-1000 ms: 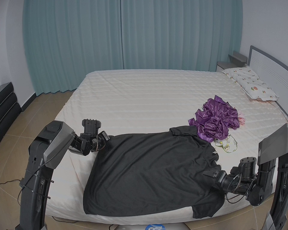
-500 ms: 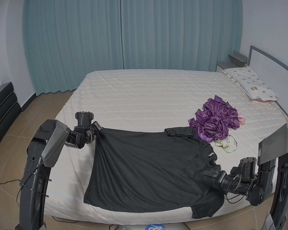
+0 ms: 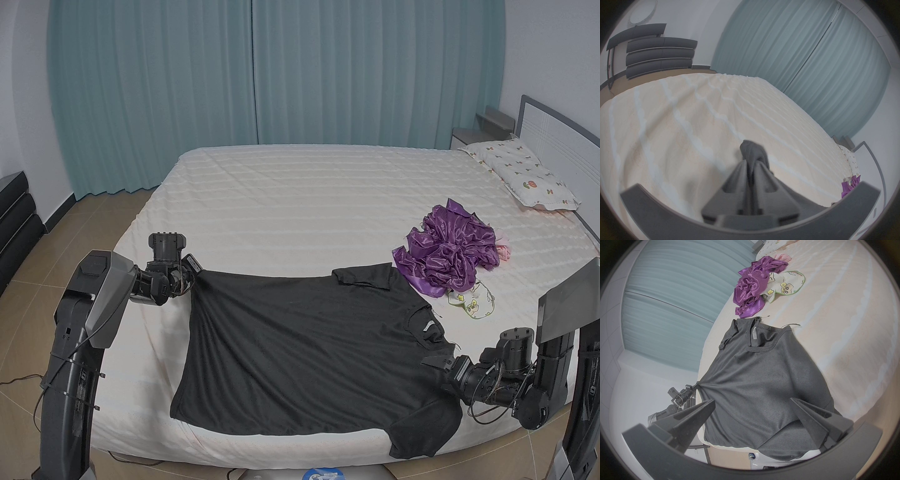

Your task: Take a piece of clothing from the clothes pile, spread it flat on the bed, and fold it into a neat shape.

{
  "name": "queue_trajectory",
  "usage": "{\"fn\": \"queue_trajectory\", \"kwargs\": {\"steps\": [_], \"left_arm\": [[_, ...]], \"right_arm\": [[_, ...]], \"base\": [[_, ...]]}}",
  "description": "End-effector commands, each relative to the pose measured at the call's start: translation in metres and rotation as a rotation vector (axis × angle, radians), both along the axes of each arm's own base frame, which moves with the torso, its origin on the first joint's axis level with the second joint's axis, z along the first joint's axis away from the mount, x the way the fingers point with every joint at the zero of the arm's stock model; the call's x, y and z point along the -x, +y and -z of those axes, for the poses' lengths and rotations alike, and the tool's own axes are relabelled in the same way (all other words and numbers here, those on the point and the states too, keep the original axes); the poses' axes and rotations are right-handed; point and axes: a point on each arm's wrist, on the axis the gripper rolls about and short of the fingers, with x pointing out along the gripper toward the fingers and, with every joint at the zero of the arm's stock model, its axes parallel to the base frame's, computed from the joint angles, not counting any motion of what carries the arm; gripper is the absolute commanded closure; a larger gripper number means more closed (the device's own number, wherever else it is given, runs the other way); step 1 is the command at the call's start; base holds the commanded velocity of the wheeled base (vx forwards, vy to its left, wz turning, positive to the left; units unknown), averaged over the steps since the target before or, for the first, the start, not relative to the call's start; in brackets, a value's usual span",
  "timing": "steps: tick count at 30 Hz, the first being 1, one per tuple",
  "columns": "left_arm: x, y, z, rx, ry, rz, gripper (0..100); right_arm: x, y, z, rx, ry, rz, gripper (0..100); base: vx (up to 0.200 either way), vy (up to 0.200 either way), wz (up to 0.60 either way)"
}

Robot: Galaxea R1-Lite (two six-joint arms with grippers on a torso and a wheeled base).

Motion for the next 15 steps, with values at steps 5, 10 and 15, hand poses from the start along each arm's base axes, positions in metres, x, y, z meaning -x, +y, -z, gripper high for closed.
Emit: {"fn": "queue_trajectory", "kwargs": {"steps": [5, 10, 15], "left_arm": [[0.006, 0.0, -0.005, 0.02, 0.013, -0.006, 0], [0.032, 0.001, -0.043, 0.118, 0.015, 0.043, 0], [0.088, 0.002, -0.069, 0.189, 0.04, 0.129, 0]], "right_arm": [[-0.002, 0.0, -0.008, -0.011, -0.045, 0.002, 0], [-0.004, 0.0, -0.023, -0.038, -0.099, 0.012, 0], [-0.022, 0.004, -0.043, -0.12, -0.191, 0.049, 0]], "base": [[0.0, 0.0, 0.0], [0.0, 0.0, 0.0], [0.0, 0.0, 0.0]]}}
